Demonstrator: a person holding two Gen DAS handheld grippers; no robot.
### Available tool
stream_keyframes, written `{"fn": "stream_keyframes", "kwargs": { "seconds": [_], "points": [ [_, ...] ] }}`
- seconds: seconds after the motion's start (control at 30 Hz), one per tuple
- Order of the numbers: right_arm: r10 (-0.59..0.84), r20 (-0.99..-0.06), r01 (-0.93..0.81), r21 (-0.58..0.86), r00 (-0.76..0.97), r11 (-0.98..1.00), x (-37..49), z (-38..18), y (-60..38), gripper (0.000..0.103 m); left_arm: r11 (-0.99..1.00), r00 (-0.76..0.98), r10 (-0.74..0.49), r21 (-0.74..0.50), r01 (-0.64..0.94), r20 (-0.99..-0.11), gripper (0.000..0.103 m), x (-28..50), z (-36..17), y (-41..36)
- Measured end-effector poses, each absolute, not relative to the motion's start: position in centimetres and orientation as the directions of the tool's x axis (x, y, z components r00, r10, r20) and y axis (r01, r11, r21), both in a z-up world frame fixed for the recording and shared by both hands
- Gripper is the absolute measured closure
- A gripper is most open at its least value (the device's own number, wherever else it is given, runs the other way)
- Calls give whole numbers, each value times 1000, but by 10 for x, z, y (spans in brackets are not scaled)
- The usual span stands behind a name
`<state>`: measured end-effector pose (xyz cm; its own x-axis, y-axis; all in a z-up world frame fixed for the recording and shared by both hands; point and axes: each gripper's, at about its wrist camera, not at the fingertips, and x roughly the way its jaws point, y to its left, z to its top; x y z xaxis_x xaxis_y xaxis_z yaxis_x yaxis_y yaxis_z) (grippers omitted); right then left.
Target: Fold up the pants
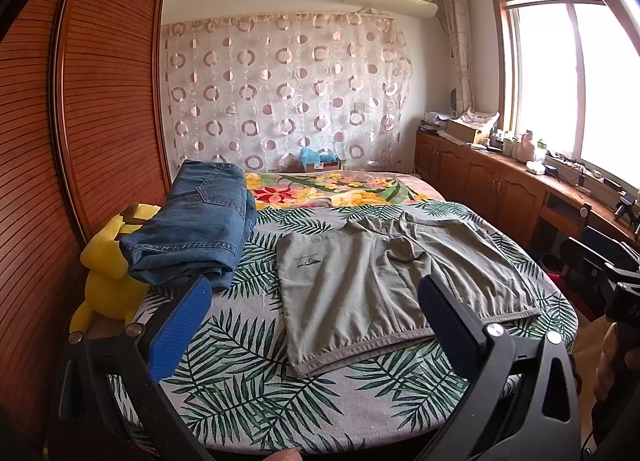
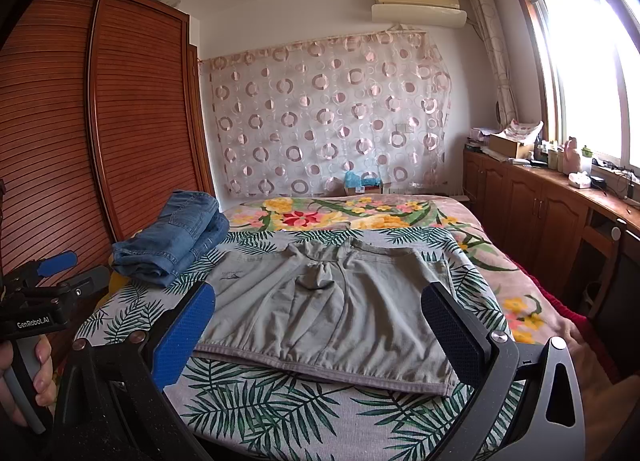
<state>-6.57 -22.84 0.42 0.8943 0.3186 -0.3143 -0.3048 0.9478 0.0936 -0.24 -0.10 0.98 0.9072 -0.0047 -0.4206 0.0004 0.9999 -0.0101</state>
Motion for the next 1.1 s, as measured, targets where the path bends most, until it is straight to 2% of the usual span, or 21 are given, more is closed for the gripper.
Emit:
{"fn": "stream_keyframes", "kwargs": {
  "seconds": [1.1],
  "points": [
    [320, -318, -304, 98, 893, 947, -66, 4, -230, 0, 1000, 914, -6, -3, 5, -406, 0, -7, 18, -7]
  ]
}}
